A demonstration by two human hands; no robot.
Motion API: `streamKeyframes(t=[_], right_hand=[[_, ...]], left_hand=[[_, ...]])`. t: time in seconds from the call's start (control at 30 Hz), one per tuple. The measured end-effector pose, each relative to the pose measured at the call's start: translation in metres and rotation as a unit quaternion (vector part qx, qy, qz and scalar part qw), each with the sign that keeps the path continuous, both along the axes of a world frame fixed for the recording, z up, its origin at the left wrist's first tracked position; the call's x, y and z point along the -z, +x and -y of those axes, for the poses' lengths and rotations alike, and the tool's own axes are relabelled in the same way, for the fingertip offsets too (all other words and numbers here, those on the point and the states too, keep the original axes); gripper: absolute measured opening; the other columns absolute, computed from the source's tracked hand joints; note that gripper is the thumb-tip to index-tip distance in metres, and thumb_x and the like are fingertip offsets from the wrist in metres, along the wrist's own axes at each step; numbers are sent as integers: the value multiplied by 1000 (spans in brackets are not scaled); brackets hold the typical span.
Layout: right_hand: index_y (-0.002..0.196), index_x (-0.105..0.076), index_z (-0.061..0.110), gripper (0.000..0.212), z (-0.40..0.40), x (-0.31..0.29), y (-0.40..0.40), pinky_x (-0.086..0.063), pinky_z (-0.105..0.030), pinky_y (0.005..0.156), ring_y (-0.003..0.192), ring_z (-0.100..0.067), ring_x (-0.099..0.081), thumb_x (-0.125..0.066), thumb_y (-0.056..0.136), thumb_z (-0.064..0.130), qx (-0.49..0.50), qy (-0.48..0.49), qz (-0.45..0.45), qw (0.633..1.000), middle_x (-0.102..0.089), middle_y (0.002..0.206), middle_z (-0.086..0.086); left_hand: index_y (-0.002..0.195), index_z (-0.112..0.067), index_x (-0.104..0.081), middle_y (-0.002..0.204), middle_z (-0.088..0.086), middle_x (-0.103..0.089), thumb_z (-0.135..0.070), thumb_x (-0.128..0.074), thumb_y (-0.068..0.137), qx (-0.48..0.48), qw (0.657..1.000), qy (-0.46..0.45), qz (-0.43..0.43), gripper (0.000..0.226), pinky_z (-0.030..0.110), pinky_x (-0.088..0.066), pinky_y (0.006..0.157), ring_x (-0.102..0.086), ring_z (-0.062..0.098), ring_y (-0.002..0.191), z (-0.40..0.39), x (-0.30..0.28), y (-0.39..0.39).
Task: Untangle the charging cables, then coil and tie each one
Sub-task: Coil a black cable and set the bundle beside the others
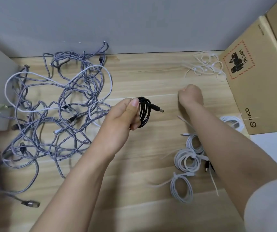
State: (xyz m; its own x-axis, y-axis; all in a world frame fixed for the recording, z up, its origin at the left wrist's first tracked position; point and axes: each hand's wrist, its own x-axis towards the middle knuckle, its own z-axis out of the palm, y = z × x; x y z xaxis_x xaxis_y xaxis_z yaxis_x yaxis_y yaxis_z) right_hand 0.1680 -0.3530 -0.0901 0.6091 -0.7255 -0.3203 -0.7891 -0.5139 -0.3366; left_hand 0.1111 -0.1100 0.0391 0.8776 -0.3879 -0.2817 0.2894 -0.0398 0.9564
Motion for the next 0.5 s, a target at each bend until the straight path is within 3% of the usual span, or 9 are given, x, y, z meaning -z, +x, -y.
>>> streamKeyframes(t=[0.17, 0.23, 0.3, 0.43, 0.5], right_hand=[[114, -59, 11, 31, -6, -3, -8, -38, -35, 99, 123, -30, -41, -52, 86, 21, -72, -5, 32, 997, -41, 132, -11], [128, -50, 19, 45, -5, -8, -4, -31, -37, 104, 133, -25, -29, -57, 84, 26, -117, 3, 13, 993, -28, 145, -5], [139, -40, 16, 57, -4, -9, 1, -28, -38, 107, 138, -23, -23, -56, 85, 27, -149, -6, -35, 988, -20, 153, 0], [132, -42, 4, 45, -15, -3, -10, -36, -38, 101, 129, -26, -37, -49, 89, 15, -137, -72, -23, 988, -36, 143, -5], [120, -53, 3, 34, -25, -1, -24, -40, -35, 92, 119, -29, -48, -51, 87, 13, -125, -82, 13, 989, -47, 130, -10]], left_hand=[[72, -8, -38, 47, -13, -31, -16, -33, 101, 18, 1000, -15, -9, 30, 12, -29, 48, -31, 4, 46, -5, -4, -15], [71, -9, -39, 50, -14, -32, -17, -33, 101, 13, 1000, -14, -10, 31, 13, -29, 49, -31, 4, 45, -9, -5, -20], [70, -10, -39, 50, -14, -32, -17, -34, 100, 8, 1000, -13, -13, 31, 14, -29, 49, -32, 4, 45, -11, -3, -22], [71, -10, -38, 51, -12, -30, -16, -34, 100, 4, 999, -23, -30, 31, 14, -29, 49, -31, 4, 45, -10, -1, -22], [72, -11, -37, 49, -14, -30, -16, -33, 101, 6, 999, -24, -38, 30, 14, -29, 49, -31, 5, 45, -8, 1, -21]])
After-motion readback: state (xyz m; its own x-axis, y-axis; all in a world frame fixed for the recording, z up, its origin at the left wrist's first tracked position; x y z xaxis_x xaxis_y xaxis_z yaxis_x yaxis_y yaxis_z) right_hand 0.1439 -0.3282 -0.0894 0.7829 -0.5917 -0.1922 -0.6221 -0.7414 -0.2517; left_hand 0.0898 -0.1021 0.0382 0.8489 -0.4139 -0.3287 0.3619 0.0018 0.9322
